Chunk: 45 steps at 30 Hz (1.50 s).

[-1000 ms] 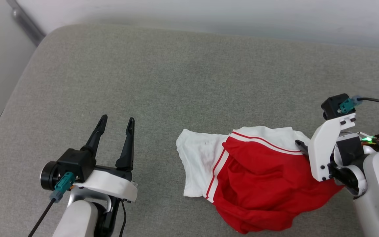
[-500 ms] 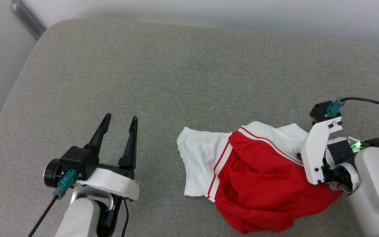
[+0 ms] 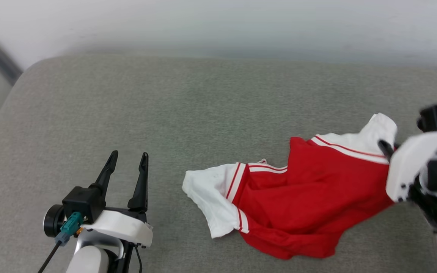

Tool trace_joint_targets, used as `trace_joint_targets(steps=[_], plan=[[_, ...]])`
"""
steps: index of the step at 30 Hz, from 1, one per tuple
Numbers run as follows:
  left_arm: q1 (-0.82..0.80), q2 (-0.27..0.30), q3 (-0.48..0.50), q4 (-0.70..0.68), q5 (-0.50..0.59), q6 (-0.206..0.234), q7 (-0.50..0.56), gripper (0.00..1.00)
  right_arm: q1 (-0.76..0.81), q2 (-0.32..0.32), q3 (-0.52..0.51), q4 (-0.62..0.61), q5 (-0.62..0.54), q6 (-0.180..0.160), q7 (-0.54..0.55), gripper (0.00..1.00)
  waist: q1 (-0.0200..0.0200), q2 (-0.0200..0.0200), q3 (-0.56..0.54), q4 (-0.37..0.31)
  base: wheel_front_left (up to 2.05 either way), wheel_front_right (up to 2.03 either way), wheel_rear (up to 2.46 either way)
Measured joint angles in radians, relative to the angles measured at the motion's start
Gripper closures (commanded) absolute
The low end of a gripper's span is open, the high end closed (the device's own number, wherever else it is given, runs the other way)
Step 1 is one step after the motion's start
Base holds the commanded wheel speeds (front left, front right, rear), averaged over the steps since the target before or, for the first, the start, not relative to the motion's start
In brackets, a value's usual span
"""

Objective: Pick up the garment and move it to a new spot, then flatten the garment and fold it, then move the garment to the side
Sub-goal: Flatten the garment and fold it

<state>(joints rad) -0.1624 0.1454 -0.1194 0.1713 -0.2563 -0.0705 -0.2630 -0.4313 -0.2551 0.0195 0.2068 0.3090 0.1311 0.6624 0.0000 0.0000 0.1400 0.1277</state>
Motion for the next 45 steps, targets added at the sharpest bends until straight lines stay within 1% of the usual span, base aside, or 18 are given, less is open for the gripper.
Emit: trace_joint_targets(steps=[5, 8, 11, 13, 14, 15, 18, 22, 27, 32, 36, 39, 42, 45], plan=[[0.022, 0.002, 0.007, -0.007, 0.000, 0.003, 0.000, 0.00, 0.212, 0.076, -0.164, -0.103, -0.060, 0.000, -0.001, 1.00, -0.0001, 0.0000, -0.016, -0.047, 0.00, 0.00, 0.00], [0.031, 0.006, 0.009, -0.007, -0.001, 0.004, 0.000, 0.00, 0.337, 0.141, -0.235, -0.148, -0.078, 0.000, 0.007, 1.00, -0.0001, 0.0000, -0.016, -0.063, 0.00, 0.00, 0.00], [0.033, 0.012, 0.011, -0.007, -0.002, 0.006, 0.000, 0.00, 0.447, 0.179, -0.285, -0.157, -0.092, 0.000, 0.007, 1.00, 0.0000, 0.0000, -0.015, -0.068, 0.00, 0.00, 0.00], [0.035, 0.014, 0.012, -0.007, -0.003, 0.009, 0.000, 0.00, 0.502, 0.194, -0.299, -0.149, -0.083, 0.000, 0.007, 0.90, -0.0001, 0.0000, -0.016, -0.068, 0.00, 0.00, 0.00], [0.037, 0.015, 0.012, -0.007, -0.003, 0.009, 0.000, 0.00, 0.517, 0.198, -0.299, -0.146, -0.080, 0.000, -0.001, 0.50, 0.0000, 0.0000, -0.017, -0.069, 0.00, 0.00, 0.00], [0.039, 0.016, 0.012, -0.007, -0.003, 0.010, 0.000, 0.00, 0.526, 0.200, -0.298, -0.143, -0.073, 0.000, -0.010, 0.00, 0.0000, 0.0000, -0.020, -0.069, 0.00, 0.00, 0.00], [0.051, 0.019, 0.013, -0.005, -0.004, 0.015, 0.001, 0.00, 0.532, 0.202, -0.298, -0.150, -0.069, 0.000, -0.094, 0.00, 0.0000, 0.0000, -0.028, -0.072, 0.00, 0.00, 0.00], [0.071, 0.022, 0.013, -0.003, -0.011, 0.023, 0.011, 0.00, 0.519, 0.203, -0.306, -0.160, -0.069, 0.000, -0.257, 0.00, 0.0000, 0.0000, -0.047, -0.074, 0.00, 0.00, 0.00], [0.097, 0.030, 0.013, -0.001, -0.013, 0.028, 0.019, 0.00, 0.483, 0.204, -0.308, -0.174, -0.126, 0.000, -0.445, 0.00, -0.0001, 0.0000, -0.076, -0.070, 0.00, 0.00, 0.00], [0.109, 0.039, 0.014, -0.001, -0.013, 0.038, 0.029, 0.00, 0.458, 0.204, -0.249, -0.201, -0.174, 0.000, -0.582, 0.00, -0.0001, 0.0000, -0.103, -0.065, 0.00, 0.00, 0.00], [0.116, 0.047, 0.013, -0.004, -0.012, 0.048, 0.045, 0.00, 0.458, 0.204, -0.185, -0.250, -0.200, 0.000, -0.629, 0.00, -0.0001, 0.0000, -0.122, -0.065, 0.00, 0.00, 0.00], [0.117, 0.057, 0.004, -0.010, -0.011, 0.048, 0.079, 0.00, 0.471, 0.205, -0.145, -0.287, -0.215, 0.000, -0.624, 0.00, -0.0001, 0.0000, -0.131, -0.071, 0.00, 0.00, 0.00], [0.111, 0.068, -0.012, -0.022, -0.012, 0.035, 0.138, 0.00, 0.491, 0.204, -0.117, -0.323, -0.212, 0.000, -0.610, 0.00, -0.0001, 0.0000, -0.133, -0.077, 0.00, 0.00, 0.00], [0.071, 0.087, -0.048, -0.036, -0.014, 0.009, 0.240, 0.00, 0.503, 0.205, -0.090, -0.352, -0.209, 0.000, -0.597, 0.00, -0.0002, 0.0000, -0.125, -0.089, 0.00, 0.00, 0.00]])
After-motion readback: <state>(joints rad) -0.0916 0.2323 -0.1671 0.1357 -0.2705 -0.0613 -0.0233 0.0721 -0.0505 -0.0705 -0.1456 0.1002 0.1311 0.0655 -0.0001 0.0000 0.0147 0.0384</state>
